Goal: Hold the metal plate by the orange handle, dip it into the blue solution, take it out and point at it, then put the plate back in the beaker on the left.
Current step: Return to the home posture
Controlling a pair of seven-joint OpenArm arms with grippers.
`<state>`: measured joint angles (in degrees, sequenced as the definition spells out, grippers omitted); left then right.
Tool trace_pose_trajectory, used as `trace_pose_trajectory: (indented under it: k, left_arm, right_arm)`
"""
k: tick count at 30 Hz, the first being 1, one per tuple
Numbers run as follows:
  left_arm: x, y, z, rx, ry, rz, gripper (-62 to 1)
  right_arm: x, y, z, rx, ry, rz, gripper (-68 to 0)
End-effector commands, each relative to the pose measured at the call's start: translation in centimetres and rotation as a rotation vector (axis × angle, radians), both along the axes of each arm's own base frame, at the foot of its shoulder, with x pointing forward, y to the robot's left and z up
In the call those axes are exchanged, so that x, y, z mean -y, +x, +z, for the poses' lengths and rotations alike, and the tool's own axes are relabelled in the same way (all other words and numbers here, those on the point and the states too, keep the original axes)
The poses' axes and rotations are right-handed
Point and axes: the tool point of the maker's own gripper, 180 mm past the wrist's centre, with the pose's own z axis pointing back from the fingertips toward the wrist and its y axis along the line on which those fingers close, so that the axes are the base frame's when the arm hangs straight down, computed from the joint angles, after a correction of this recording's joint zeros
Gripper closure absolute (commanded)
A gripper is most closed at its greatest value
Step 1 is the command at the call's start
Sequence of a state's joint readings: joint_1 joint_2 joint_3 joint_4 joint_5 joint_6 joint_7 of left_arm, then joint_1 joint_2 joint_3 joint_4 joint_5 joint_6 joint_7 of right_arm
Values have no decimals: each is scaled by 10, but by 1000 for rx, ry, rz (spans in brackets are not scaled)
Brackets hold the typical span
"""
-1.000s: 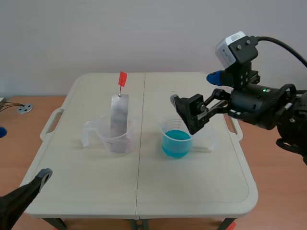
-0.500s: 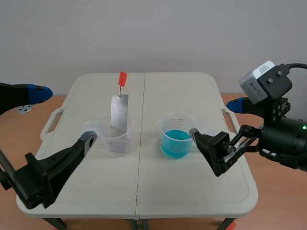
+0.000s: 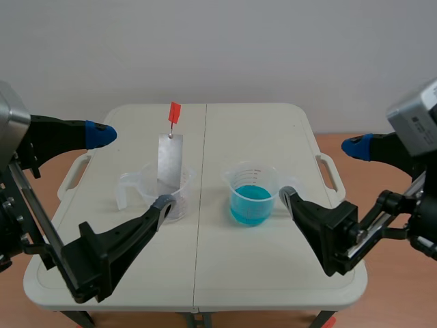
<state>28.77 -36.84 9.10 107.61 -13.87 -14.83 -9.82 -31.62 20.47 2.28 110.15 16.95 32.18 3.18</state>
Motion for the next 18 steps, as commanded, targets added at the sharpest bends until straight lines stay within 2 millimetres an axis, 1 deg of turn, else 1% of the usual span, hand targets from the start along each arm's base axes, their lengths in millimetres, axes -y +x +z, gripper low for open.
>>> trace_pose_trajectory:
  k: [1,7,18]
  left_arm:
    - [2,-1,9,20,-21,-4,-623]
    - [2,-1,8,17,-17,-3,-623]
    - [2,-1,7,16,-17,-3,-623]
  right_arm:
    - [0,1,8,25,15,1,-661]
    - [0,-2,6,16,19,2,-661]
    - [0,-2,5,14,17,1,-661]
